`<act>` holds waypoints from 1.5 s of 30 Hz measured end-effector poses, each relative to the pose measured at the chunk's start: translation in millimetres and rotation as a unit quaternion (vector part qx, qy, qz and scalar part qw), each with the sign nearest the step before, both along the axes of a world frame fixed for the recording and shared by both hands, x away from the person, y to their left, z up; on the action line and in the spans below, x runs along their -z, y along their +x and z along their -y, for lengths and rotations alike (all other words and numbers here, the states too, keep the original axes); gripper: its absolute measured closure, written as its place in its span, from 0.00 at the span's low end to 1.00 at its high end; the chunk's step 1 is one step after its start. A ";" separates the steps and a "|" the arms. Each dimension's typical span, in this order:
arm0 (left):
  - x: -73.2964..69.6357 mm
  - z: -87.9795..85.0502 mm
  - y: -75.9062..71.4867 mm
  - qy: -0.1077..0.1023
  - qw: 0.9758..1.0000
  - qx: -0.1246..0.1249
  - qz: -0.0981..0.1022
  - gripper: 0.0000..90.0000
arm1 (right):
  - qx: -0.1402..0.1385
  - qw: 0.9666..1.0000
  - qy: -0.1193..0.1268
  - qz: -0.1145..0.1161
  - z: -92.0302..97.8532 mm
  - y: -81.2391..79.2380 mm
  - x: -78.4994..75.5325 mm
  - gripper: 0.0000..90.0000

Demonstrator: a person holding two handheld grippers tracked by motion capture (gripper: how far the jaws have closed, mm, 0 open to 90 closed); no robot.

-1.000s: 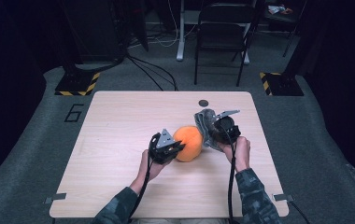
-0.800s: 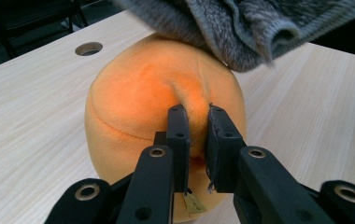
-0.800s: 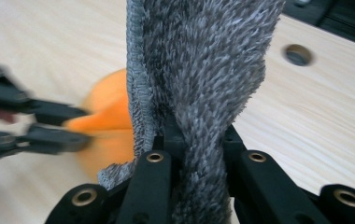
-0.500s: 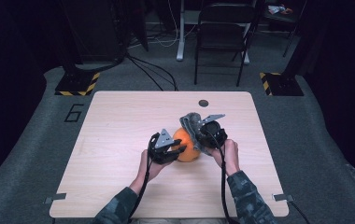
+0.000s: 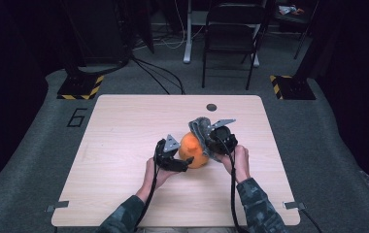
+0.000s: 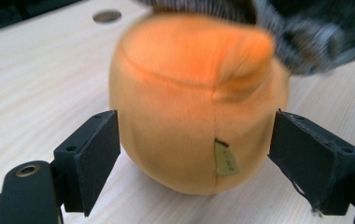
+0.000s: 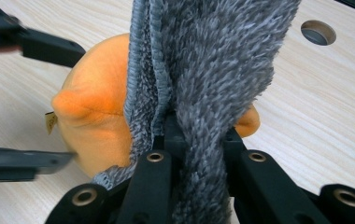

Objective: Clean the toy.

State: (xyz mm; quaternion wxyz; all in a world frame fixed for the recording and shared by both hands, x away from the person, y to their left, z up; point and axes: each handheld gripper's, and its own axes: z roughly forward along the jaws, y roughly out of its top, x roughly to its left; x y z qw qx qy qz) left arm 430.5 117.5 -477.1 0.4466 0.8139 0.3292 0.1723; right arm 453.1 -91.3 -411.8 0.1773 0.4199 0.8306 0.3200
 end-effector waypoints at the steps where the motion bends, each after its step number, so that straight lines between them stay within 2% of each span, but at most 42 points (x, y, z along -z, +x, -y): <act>1: 2.7 1.4 1.1 -0.005 1.000 0.005 -0.004 0.18 | -0.006 1.000 -0.002 -0.004 0.4 0.3 0.3 0.89; 6: 4.1 6.3 0.3 0.002 1.000 0.006 0.004 0.20 | -0.003 1.000 -0.004 -0.007 1.0 0.5 3.0 0.88; 9: 6.4 11.3 -0.8 0.013 1.000 0.011 0.019 0.30 | 0.002 1.000 -0.007 -0.007 2.1 0.2 6.0 0.88; 11: 7.5 13.5 -1.5 0.020 1.000 0.009 0.021 0.37 | 0.001 1.000 -0.015 -0.004 2.3 0.5 7.7 0.88; 14: 7.8 14.5 -1.6 0.025 0.999 0.010 0.023 0.49 | 0.005 1.000 -0.013 -0.004 3.5 0.6 8.8 0.88; 21: 8.6 14.6 -1.0 0.023 0.999 0.008 0.027 0.61 | 0.008 1.000 0.004 -0.004 7.9 2.3 11.7 0.87; 23: 9.4 14.3 -1.0 0.018 0.999 0.005 0.028 0.64 | 0.005 1.000 0.004 0.010 8.8 2.4 13.7 0.87; 29: 8.3 13.4 -1.9 0.014 0.999 0.001 0.034 0.68 | 0.008 1.000 0.013 0.024 9.9 1.1 13.7 0.87; 37: 0.8 10.7 -3.2 0.001 0.999 -0.002 0.045 0.72 | 0.005 0.998 0.040 0.048 18.3 -3.2 -2.7 0.86; 40: -3.3 9.4 -3.5 0.005 0.999 -0.001 0.047 0.72 | 0.011 0.997 0.049 0.060 21.4 -7.5 -12.7 0.86; 42: -10.8 4.9 -4.1 0.016 0.999 -0.001 0.052 0.73 | 0.015 0.996 0.057 0.066 23.8 -10.8 -18.9 0.86; 45: -20.8 -2.1 -3.7 0.022 0.998 0.001 0.054 0.72 | 0.022 0.995 0.054 0.077 28.1 -14.1 -26.7 0.86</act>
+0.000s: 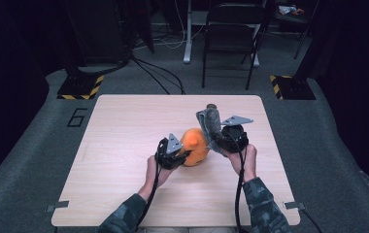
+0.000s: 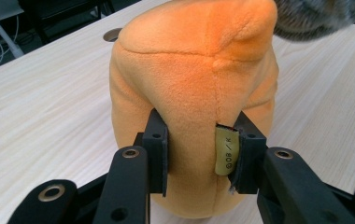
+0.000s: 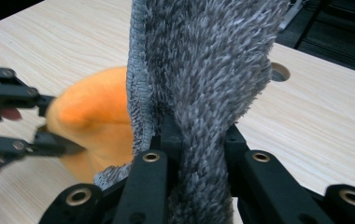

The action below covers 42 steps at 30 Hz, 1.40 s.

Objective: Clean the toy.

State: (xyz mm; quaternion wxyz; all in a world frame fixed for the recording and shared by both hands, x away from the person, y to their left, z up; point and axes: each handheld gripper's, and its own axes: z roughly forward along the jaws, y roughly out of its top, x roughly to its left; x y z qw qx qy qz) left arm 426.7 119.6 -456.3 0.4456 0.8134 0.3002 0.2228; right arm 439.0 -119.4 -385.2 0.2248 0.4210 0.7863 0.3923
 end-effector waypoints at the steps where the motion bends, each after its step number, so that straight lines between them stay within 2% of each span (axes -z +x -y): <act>1: -3.8 -2.6 -0.6 0.000 1.000 0.000 0.002 0.72 | 0.007 1.000 0.000 0.000 1.7 -1.2 -1.8 0.86; 8: -26.5 -14.8 -5.1 0.040 0.999 0.006 0.014 0.72 | 0.035 0.999 -0.008 -0.001 23.6 -5.9 -3.4 0.85; 13: -33.0 -19.3 -5.9 0.065 0.998 0.010 0.004 0.72 | 0.065 0.998 -0.014 -0.010 45.4 -8.7 0.4 0.85; 18: -39.4 -24.1 -7.4 0.085 0.996 0.014 0.000 0.71 | 0.092 0.995 -0.026 -0.020 63.8 -9.6 10.7 0.84; 20: -43.3 -26.5 -8.0 0.102 0.995 0.018 -0.001 0.71 | 0.099 0.994 -0.027 -0.027 69.8 -9.4 15.1 0.84; 24: -51.1 -31.3 -8.8 0.120 0.992 0.027 -0.012 0.71 | 0.109 0.993 -0.038 -0.038 78.1 -9.6 25.0 0.84; 27: -51.9 -31.6 -9.4 0.128 0.991 0.033 -0.020 0.70 | 0.127 0.990 -0.048 -0.050 83.6 -9.5 36.3 0.83; 28: -50.8 -31.2 -8.4 0.137 0.989 0.040 -0.025 0.70 | 0.128 0.989 -0.047 -0.054 85.7 -9.2 41.8 0.83; 29: -46.8 -29.5 -6.6 0.130 0.990 0.039 -0.027 0.69 | 0.128 0.988 -0.055 -0.060 87.0 -8.1 48.0 0.82; 33: -26.9 -23.5 4.3 0.128 0.989 0.047 -0.052 0.67 | 0.145 0.983 -0.073 -0.088 92.0 -1.2 70.3 0.80; 35: -21.5 -21.6 6.5 0.126 0.989 0.047 -0.057 0.67 | 0.146 0.982 -0.075 -0.091 93.7 0.5 74.6 0.79; 37: -16.0 -20.1 9.0 0.106 0.992 0.045 -0.053 0.64 | 0.161 0.976 -0.085 -0.116 96.2 5.2 87.7 0.75; 39: -15.1 -17.0 9.8 0.099 0.993 0.040 -0.052 0.61 | 0.160 0.975 -0.093 -0.120 97.2 7.2 92.8 0.73; 40: -14.1 -15.5 9.9 0.098 0.993 0.041 -0.051 0.56 | 0.164 0.972 -0.103 -0.133 97.0 9.9 102.2 0.68; 41: -8.9 -12.0 10.9 0.082 0.995 0.031 -0.046 0.54 | 0.170 0.971 -0.106 -0.133 96.7 11.1 105.6 0.64; 42: -8.9 -12.0 10.9 0.082 0.995 0.031 -0.046 0.52 | 0.171 0.970 -0.107 -0.136 96.9 12.1 107.5 0.63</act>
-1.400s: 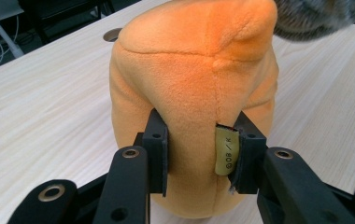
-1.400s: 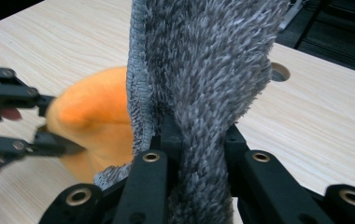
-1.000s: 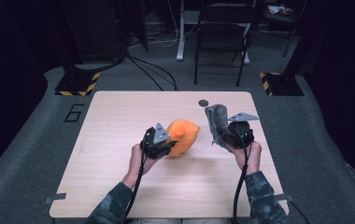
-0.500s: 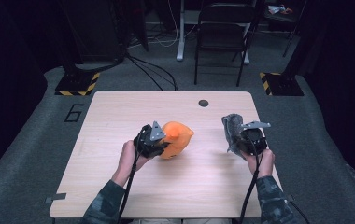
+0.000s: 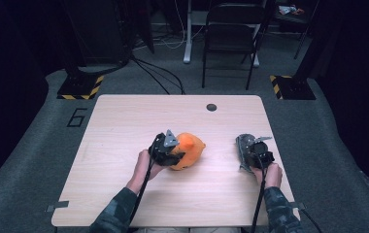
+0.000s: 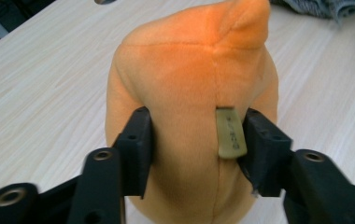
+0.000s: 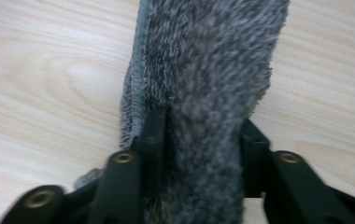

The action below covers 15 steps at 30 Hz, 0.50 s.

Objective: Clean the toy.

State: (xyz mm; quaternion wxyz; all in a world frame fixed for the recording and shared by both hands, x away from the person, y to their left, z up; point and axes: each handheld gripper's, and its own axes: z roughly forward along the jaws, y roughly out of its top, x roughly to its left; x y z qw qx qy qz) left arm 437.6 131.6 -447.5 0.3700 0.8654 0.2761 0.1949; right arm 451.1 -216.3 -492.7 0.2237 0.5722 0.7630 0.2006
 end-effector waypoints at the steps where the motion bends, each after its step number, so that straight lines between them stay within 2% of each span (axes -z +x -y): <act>1: 2.2 1.3 0.9 -0.008 1.000 -0.005 0.004 0.52 | 0.000 1.000 0.000 0.000 0.0 0.0 0.0 0.63; 2: 5.7 4.4 1.8 -0.029 0.999 -0.020 0.014 0.46 | 0.002 1.000 -0.003 0.006 -0.5 0.7 0.2 0.51; 3: 5.7 4.4 1.8 -0.029 0.999 -0.020 0.014 0.43 | 0.009 1.000 -0.003 0.002 -1.2 0.3 -0.1 0.51; 4: 6.6 6.5 2.7 -0.042 0.998 -0.028 0.022 0.40 | 0.008 1.000 0.000 0.003 -0.2 0.2 -0.1 0.42; 5: 6.6 6.5 2.7 -0.042 0.998 -0.028 0.022 0.37 | 0.008 1.000 0.000 0.003 -0.2 0.2 -0.1 0.42; 6: 6.6 8.9 4.3 -0.048 0.998 -0.034 0.028 0.34 | 0.006 1.000 0.001 0.001 1.4 0.1 -0.7 0.33; 10: 6.5 12.0 7.4 -0.052 0.998 -0.039 0.026 0.29 | 0.006 1.000 0.014 0.001 3.8 -0.2 -4.6 0.24; 11: 6.1 14.0 9.6 -0.053 0.997 -0.042 0.025 0.26 | -0.002 1.000 0.024 0.012 5.6 -1.5 -9.0 0.21; 14: 4.3 14.8 11.4 -0.054 0.997 -0.047 0.019 0.20 | -0.010 1.000 0.024 0.018 4.8 -3.9 -13.6 0.17; 15: 3.8 15.3 13.1 -0.059 0.997 -0.049 0.014 0.18 | -0.016 0.999 0.031 0.018 3.4 -6.8 -17.8 0.16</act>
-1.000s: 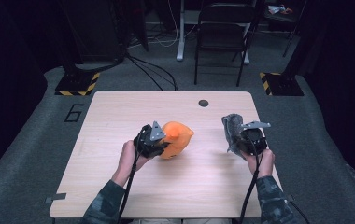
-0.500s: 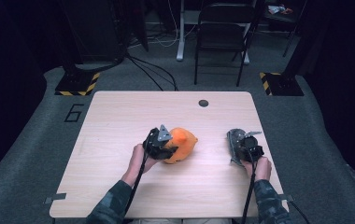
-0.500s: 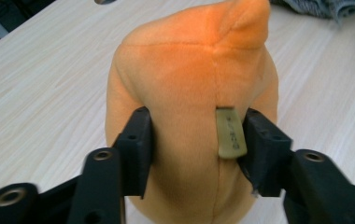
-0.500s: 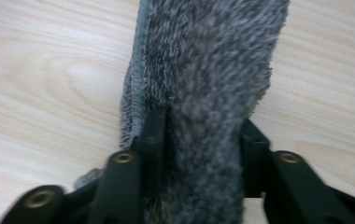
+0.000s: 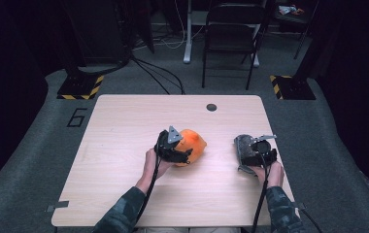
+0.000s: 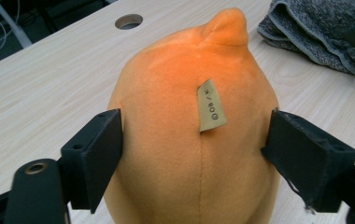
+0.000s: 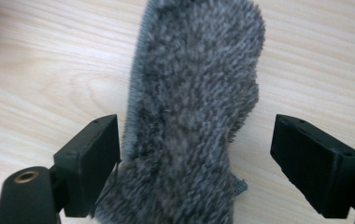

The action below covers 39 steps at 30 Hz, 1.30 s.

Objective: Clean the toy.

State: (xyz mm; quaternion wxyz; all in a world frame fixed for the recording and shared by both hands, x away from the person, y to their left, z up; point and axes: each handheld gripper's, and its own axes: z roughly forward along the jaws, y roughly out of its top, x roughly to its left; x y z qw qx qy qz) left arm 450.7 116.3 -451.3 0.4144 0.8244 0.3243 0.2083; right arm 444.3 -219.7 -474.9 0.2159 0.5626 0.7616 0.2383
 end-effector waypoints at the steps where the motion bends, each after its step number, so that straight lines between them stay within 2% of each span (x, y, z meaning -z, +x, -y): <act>1: 0.0 0.0 0.0 0.000 1.000 0.000 0.000 0.18 | 0.000 1.000 0.000 0.000 0.0 0.0 0.0 0.16; 2: -1.0 -0.8 0.3 0.001 1.000 -0.003 0.001 0.17 | -0.008 1.000 0.002 0.009 -0.3 -3.0 -3.4 0.16; 4: -2.0 -2.5 1.3 0.001 1.000 -0.003 -0.005 0.15 | -0.015 1.000 0.007 0.011 -0.1 -6.2 -6.2 0.16; 5: -1.9 -3.4 1.8 0.001 1.000 -0.008 -0.002 0.14 | -0.011 1.000 0.013 0.008 -0.8 -8.4 -7.6 0.15; 8: -3.4 -11.1 4.1 -0.016 1.000 -0.017 -0.013 0.12 | -0.017 1.000 0.018 0.017 1.5 -12.9 -11.0 0.14; 10: -4.3 -13.4 4.0 -0.021 0.999 -0.020 -0.013 0.07 | -0.019 0.999 0.023 0.021 2.7 -14.4 -12.6 0.13; 11: -6.7 -18.9 2.1 -0.035 0.999 -0.023 -0.013 0.07 | -0.017 0.999 0.027 0.026 4.1 -19.0 -16.9 0.12; 14: -9.6 -25.7 -1.0 -0.043 0.999 -0.026 -0.012 0.06 | -0.019 0.999 0.033 0.035 6.5 -23.8 -20.2 0.11; 15: -12.0 -32.7 -5.9 -0.052 0.998 -0.033 -0.005 0.04 | -0.015 0.999 0.034 0.038 8.3 -29.1 -22.1 0.10; 16: -12.0 -32.7 -5.9 -0.052 0.998 -0.033 -0.005 0.02 | -0.015 0.999 0.034 0.038 8.3 -29.1 -22.1 0.10; 20: -16.9 -50.5 -22.2 -0.058 0.997 -0.049 0.021 0.01 | -0.011 0.997 0.047 0.052 16.6 -41.4 -23.2 0.07; 21: -18.8 -62.6 -31.9 -0.055 0.996 -0.057 0.036 0.00 | -0.009 0.997 0.049 0.054 18.0 -44.5 -23.1 0.07; 22: -18.8 -62.6 -31.9 -0.055 0.996 -0.057 0.036 0.00 | -0.009 0.997 0.051 0.057 19.5 -47.4 -22.6 0.07; 23: -17.3 -74.8 -41.0 -0.063 0.994 -0.071 0.048 0.00 | -0.012 0.997 0.047 0.058 20.9 -50.1 -22.1 0.06; 24: -17.3 -74.8 -41.0 -0.063 0.994 -0.071 0.048 0.00 | -0.009 0.997 0.046 0.059 21.9 -53.1 -21.5 0.05; 26: -13.2 -91.8 -50.9 -0.061 0.993 -0.084 0.053 0.00 | -0.007 0.997 0.051 0.063 23.0 -56.5 -20.4 0.05; 29: -5.0 -107.8 -58.4 -0.053 0.993 -0.094 0.047 0.00 | -0.006 0.997 0.045 0.067 26.7 -65.8 -18.4 0.04; 30: 4.7 -119.6 -62.4 -0.040 0.993 -0.104 0.040 0.00 | -0.004 0.997 0.048 0.068 29.2 -71.5 -15.0 0.03; 31: 4.7 -119.6 -62.4 -0.040 0.993 -0.104 0.040 0.00 | -0.004 0.997 0.048 0.068 29.2 -71.5 -15.0 0.03; 32: 14.7 -131.7 -64.4 -0.033 0.993 -0.113 0.026 0.00 | -0.004 0.997 0.044 0.065 31.6 -76.4 -8.9 0.02; 33: 14.7 -131.7 -64.4 -0.033 0.993 -0.113 0.026 0.00 | -0.004 0.997 0.044 0.065 31.6 -76.4 -8.9 0.02; 34: 25.8 -142.6 -66.3 -0.042 0.991 -0.128 0.006 0.00 | -0.005 0.998 0.036 0.060 33.8 -79.5 -2.6 0.02; 35: 25.8 -142.6 -66.3 -0.042 0.991 -0.128 0.006 0.00 | -0.005 0.998 0.036 0.060 33.8 -79.5 -2.6 0.02; 37: 36.6 -153.2 -66.4 -0.023 0.990 -0.137 -0.009 0.00 | -0.001 0.998 0.036 0.057 36.5 -81.6 3.8 0.01; 39: 46.0 -163.5 -66.9 -0.019 0.988 -0.149 -0.023 0.00 | 0.003 0.998 0.027 0.049 37.6 -83.5 10.9 0.00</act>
